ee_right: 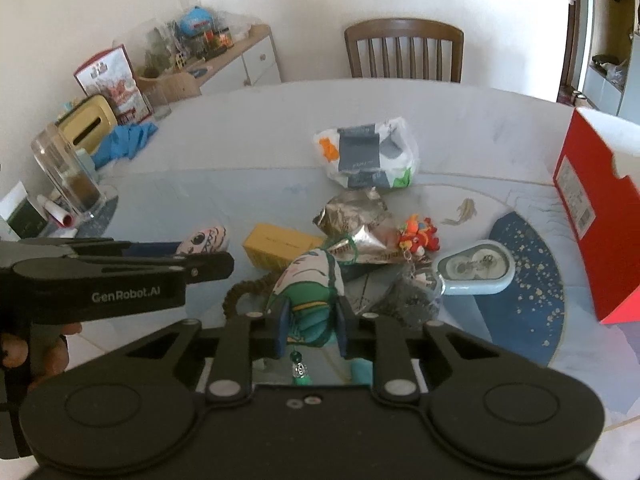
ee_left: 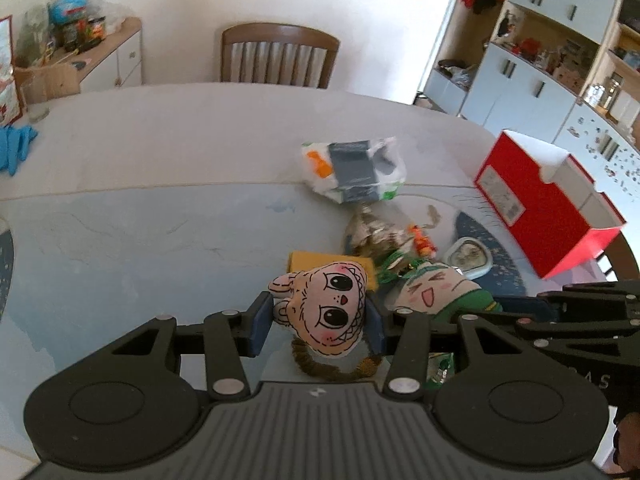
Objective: Organize objects
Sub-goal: 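Carry the doll-face keychain and green plush pouch over the red box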
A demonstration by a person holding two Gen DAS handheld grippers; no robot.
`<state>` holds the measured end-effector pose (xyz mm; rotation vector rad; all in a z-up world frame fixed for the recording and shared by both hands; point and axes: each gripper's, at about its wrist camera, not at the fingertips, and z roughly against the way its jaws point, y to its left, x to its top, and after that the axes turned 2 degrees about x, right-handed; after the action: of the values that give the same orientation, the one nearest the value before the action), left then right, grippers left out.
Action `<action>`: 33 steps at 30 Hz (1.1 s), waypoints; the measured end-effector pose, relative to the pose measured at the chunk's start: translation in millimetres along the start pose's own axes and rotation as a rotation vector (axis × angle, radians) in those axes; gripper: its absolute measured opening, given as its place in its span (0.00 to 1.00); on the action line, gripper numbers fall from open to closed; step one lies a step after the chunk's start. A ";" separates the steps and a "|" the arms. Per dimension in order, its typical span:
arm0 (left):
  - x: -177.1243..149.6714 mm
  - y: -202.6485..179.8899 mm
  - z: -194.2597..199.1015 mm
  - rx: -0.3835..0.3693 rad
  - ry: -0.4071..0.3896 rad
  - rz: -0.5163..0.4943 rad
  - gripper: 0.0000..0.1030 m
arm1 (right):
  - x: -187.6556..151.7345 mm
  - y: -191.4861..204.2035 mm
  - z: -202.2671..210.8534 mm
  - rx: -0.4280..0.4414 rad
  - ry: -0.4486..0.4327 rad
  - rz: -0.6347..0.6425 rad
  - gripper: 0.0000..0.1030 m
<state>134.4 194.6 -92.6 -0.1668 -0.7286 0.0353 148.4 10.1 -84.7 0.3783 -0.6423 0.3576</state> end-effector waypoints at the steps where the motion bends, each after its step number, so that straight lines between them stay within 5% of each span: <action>1: 1.9 -3.0 2.6 -0.006 0.001 -0.008 0.46 | 1.1 -0.3 4.2 0.002 -0.005 -0.004 0.20; 13: 30.7 -50.9 30.0 -0.065 -0.022 -0.101 0.46 | 16.8 -32.6 62.7 0.011 -0.102 -0.063 0.20; 33: 83.6 -166.5 24.4 -0.079 -0.058 -0.167 0.46 | 58.8 -152.9 143.0 0.061 -0.211 -0.065 0.19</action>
<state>176.2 41.4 7.7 -0.1804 -0.7998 -0.1482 185.9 -175.0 23.2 0.4984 -0.8244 0.2780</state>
